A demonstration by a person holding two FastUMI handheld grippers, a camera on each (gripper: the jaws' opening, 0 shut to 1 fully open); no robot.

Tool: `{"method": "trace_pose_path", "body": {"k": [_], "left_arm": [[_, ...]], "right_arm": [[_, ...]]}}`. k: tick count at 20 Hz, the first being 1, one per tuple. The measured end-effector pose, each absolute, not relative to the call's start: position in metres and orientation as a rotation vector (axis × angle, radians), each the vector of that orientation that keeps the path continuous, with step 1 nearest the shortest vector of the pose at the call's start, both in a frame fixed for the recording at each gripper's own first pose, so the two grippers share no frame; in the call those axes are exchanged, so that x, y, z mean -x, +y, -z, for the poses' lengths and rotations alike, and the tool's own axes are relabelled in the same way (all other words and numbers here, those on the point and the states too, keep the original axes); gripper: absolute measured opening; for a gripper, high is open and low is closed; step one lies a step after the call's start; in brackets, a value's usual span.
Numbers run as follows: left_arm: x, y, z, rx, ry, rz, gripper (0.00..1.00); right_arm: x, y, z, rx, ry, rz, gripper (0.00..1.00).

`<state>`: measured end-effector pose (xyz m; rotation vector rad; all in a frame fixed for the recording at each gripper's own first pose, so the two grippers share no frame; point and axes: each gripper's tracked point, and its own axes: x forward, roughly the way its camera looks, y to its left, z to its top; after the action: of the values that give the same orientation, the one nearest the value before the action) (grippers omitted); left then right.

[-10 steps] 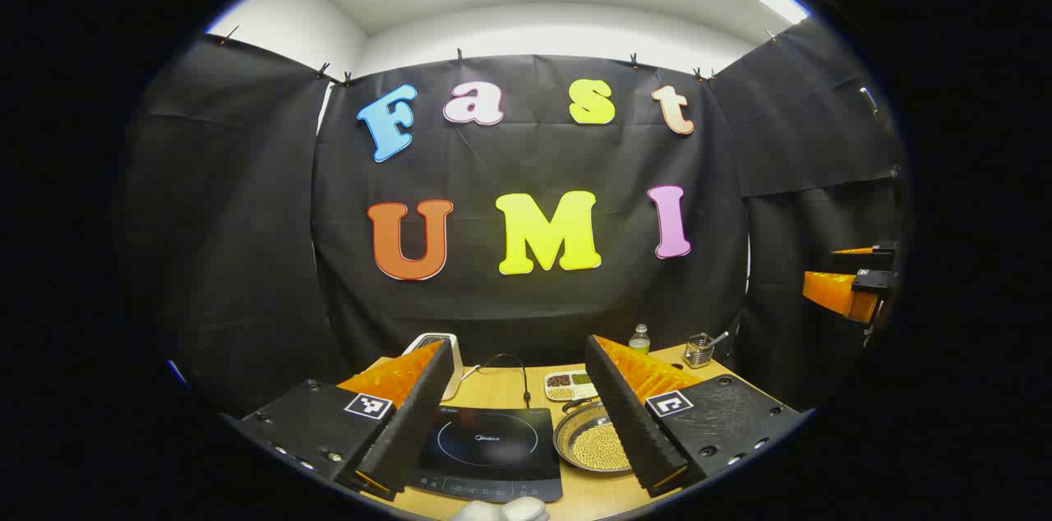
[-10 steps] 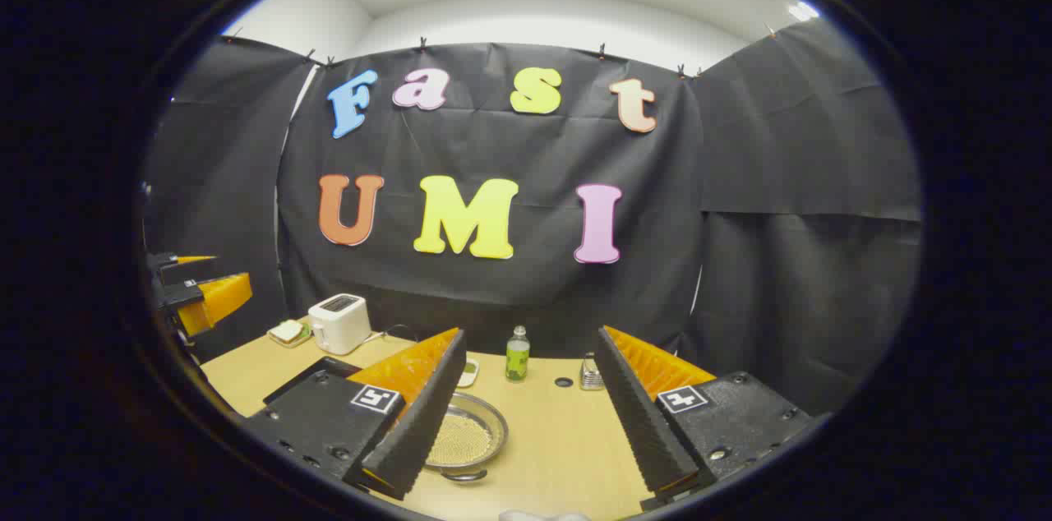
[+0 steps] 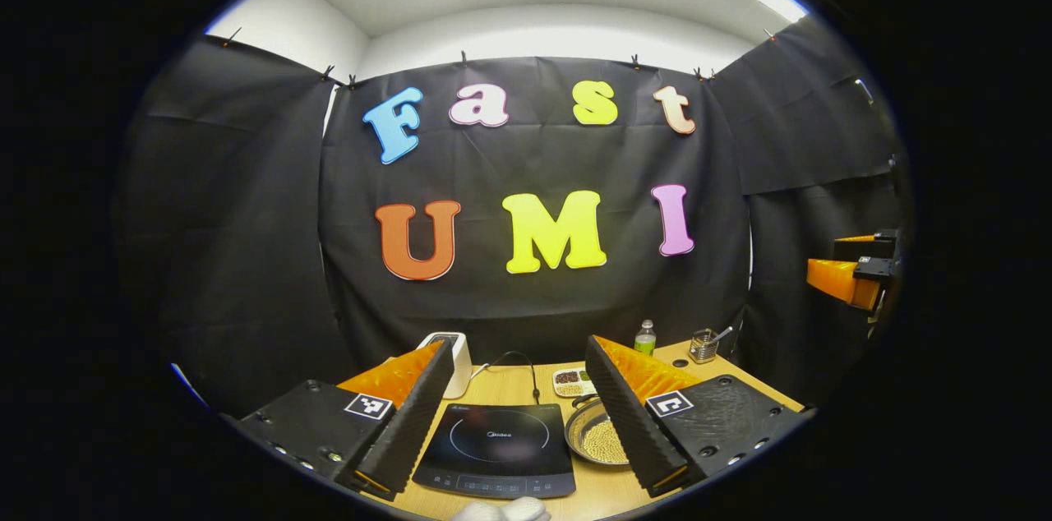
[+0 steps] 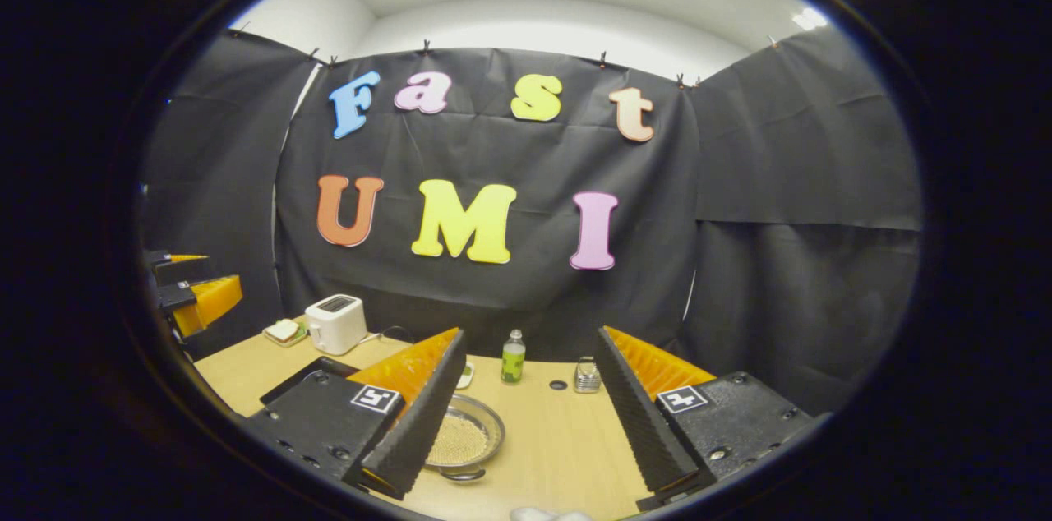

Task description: First push the handle of the pot to place it horizontally, then grasp the pot with both hands and set it on the induction cooktop.

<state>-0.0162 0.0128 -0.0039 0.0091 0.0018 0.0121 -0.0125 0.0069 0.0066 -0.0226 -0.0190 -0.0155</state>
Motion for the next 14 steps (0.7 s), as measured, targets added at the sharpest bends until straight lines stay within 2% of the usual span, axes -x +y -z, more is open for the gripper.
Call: {"method": "trace_pose_path", "body": {"k": [1,2,3,9,11,12,14], "left_arm": [[0.018,0.012,0.003,-0.007,-0.001,-0.014,0.96],[0.018,0.014,0.003,-0.007,-0.003,-0.018,0.89],[0.019,0.015,0.002,-0.007,-0.004,-0.021,0.96],[0.028,0.024,0.006,-0.028,-0.008,-0.05,0.96],[0.032,0.025,0.008,-0.028,-0.011,-0.059,0.96],[0.033,0.025,0.008,-0.025,-0.013,-0.062,0.96],[0.036,0.027,0.013,-0.02,-0.007,-0.075,0.96]], "right_arm": [[0.012,0.009,-0.008,0.025,-0.019,0.01,0.99],[0.013,0.01,-0.006,0.028,-0.016,0.007,0.99],[0.014,0.012,-0.004,0.029,-0.01,0.0,0.99],[0.008,0.038,0.026,0.049,0.083,-0.078,0.96],[0.004,0.049,0.041,0.055,0.13,-0.11,0.82],[0.001,0.053,0.05,0.057,0.156,-0.13,0.65],[-0.002,0.07,0.068,0.06,0.211,-0.184,0.54]]}}
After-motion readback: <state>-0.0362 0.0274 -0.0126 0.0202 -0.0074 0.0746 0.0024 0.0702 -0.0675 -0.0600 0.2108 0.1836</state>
